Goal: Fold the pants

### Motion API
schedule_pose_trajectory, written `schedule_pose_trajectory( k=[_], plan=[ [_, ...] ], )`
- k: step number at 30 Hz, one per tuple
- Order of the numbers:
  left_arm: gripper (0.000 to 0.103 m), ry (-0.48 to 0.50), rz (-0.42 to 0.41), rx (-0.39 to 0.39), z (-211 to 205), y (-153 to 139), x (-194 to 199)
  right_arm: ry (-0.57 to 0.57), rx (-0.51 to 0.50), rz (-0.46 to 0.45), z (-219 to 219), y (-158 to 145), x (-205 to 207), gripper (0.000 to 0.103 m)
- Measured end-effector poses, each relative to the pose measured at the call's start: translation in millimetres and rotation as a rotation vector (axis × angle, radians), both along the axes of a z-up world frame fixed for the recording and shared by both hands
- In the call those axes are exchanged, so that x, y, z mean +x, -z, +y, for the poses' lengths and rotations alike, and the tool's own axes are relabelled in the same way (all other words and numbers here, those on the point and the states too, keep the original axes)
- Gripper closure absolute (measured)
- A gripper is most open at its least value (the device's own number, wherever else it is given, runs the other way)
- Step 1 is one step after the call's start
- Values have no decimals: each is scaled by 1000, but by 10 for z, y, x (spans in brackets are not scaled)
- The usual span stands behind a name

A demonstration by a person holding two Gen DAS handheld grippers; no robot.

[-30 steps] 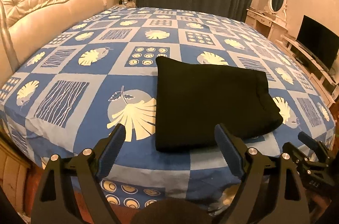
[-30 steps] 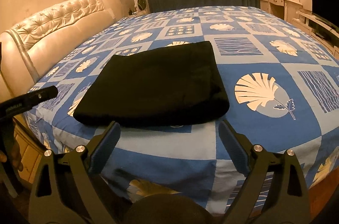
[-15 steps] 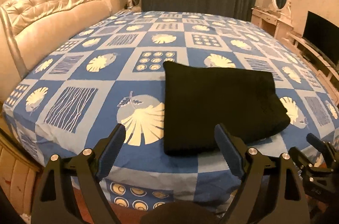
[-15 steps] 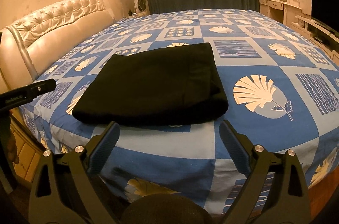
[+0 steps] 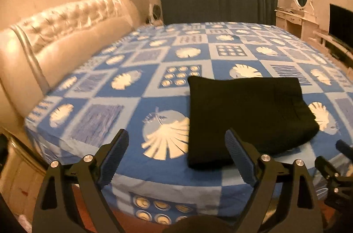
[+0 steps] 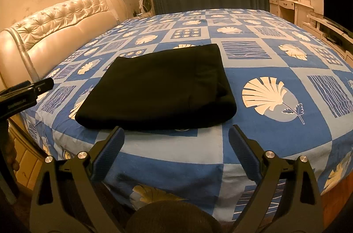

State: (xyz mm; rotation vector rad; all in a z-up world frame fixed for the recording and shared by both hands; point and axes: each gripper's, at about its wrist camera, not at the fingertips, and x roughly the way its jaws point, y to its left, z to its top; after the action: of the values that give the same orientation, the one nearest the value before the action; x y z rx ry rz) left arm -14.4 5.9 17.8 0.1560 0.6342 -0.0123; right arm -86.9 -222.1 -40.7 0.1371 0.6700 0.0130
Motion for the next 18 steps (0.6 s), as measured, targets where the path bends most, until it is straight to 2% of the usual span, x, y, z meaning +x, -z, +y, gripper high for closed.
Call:
schedule_pose_trajectory(
  k=[7,12,18],
  plan=[
    [15,94,-30,-37,-78,-58,-90,-2,0,0,-5,2,4,8],
    [15,105,-16,-41,-125,-35,-88,0,-1,-1,4,2,-2,8],
    [15,65,37,-38,-114,30,-53,2,2,-3,0,-2,-7,8]
  ],
)
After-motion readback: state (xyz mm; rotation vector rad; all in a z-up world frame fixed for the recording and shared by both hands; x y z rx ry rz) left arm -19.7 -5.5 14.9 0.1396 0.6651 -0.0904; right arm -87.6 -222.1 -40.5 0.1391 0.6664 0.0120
